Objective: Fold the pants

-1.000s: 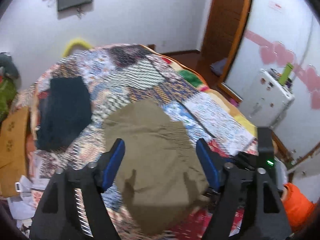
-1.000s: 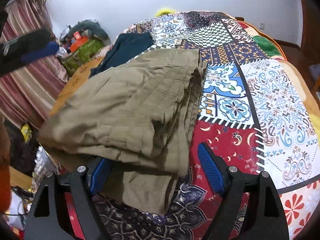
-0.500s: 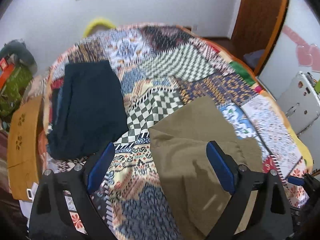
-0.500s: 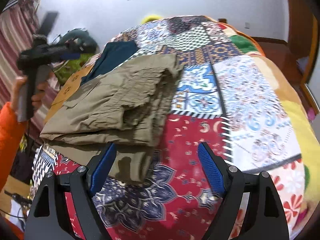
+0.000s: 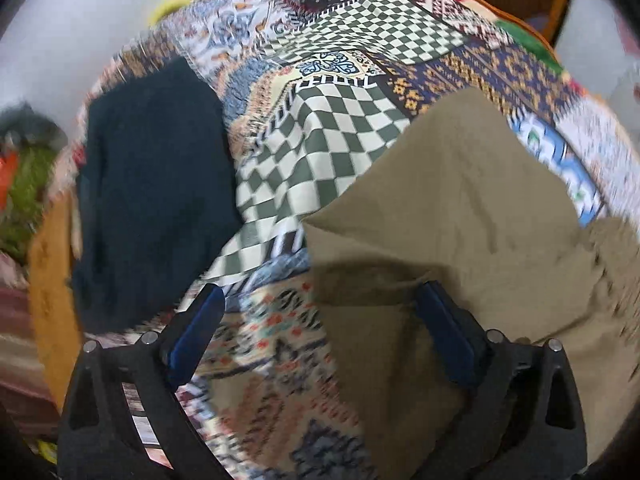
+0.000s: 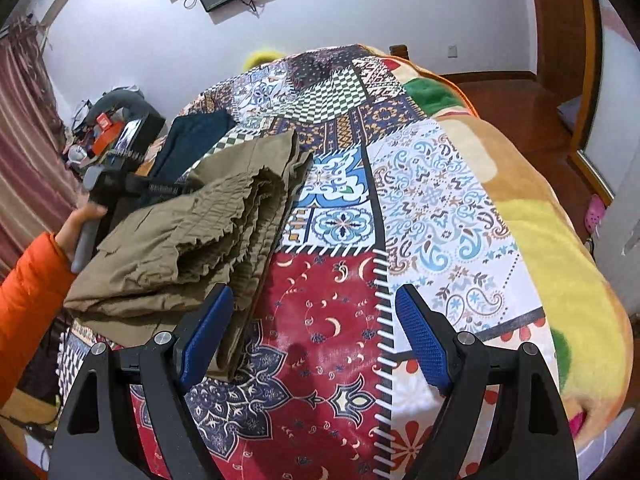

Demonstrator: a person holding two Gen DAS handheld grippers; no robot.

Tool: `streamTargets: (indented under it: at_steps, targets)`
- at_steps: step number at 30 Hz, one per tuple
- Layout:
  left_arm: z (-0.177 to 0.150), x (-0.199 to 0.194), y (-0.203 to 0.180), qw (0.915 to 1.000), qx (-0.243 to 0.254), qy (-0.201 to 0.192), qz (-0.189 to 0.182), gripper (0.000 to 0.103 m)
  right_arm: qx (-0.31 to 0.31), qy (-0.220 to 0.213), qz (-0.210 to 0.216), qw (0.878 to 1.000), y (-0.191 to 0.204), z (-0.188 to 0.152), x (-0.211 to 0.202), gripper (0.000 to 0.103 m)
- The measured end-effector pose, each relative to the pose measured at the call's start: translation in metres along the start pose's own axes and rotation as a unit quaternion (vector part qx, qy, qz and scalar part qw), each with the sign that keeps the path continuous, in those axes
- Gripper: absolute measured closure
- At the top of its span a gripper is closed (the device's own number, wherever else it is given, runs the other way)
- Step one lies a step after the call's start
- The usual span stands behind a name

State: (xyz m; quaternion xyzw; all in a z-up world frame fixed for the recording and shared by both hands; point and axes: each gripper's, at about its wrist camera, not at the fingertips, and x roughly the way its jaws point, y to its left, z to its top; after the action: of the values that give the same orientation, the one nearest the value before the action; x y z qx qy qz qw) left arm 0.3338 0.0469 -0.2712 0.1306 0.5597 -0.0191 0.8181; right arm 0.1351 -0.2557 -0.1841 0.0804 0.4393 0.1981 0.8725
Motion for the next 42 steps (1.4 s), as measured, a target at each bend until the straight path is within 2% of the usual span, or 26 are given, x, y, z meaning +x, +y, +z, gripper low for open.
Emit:
streamTargets:
  at_steps: [4,8,12,18,24,26,28,31,34,37,42]
  targets:
    - [-0.022,-0.016,0.005,0.9994,0.016,-0.004,0.030,0.004,-0.007,-0.009,0.005,1.000,0.006,0.003,-0.003,0.022]
    - [-0.053,-0.035,0.022,0.9992,-0.003,0.001,0.040,0.004,-0.021,-0.014,0.013,1.000,0.017,0.005,-0.005,0.022]
    - [-0.094,-0.058,0.036,0.9994,-0.025,0.003,0.023,0.004,-0.039,-0.018,0.024,0.999,0.030,0.008,-0.005,0.022]
    - [-0.147,-0.095,0.034,0.9985,-0.047,-0.024,0.018,0.003,-0.069,-0.016,0.043,0.997,0.054,0.010,0.004,0.022]
    - [-0.173,-0.114,0.026,0.9947,-0.086,-0.038,-0.041,0.004,-0.085,-0.008,0.064,0.994,0.072,0.004,0.016,0.023]
    - [-0.175,-0.116,0.019,0.9931,-0.092,-0.042,-0.058,0.004,-0.091,-0.005,0.071,0.993,0.076,0.002,0.020,0.026]
    - [-0.178,-0.121,0.017,0.9923,-0.096,-0.052,-0.059,0.005,-0.094,-0.001,0.075,0.993,0.078,0.001,0.024,0.030]
    - [-0.177,-0.132,0.024,0.9889,-0.109,-0.068,-0.074,0.009,-0.091,0.021,0.076,0.993,0.077,-0.003,0.037,0.045]
    - [-0.168,-0.150,0.035,0.9831,-0.124,-0.102,-0.087,0.009,-0.091,0.032,0.077,0.992,0.076,-0.002,0.040,0.050]
    - [-0.148,-0.167,0.042,0.9800,-0.121,-0.134,-0.083,0.009,-0.097,0.020,0.086,0.991,0.081,0.010,0.034,0.051]
    - [-0.102,-0.174,0.039,0.9743,-0.108,-0.155,-0.123,0.009,-0.116,-0.003,0.092,0.989,0.099,0.033,0.035,0.050]
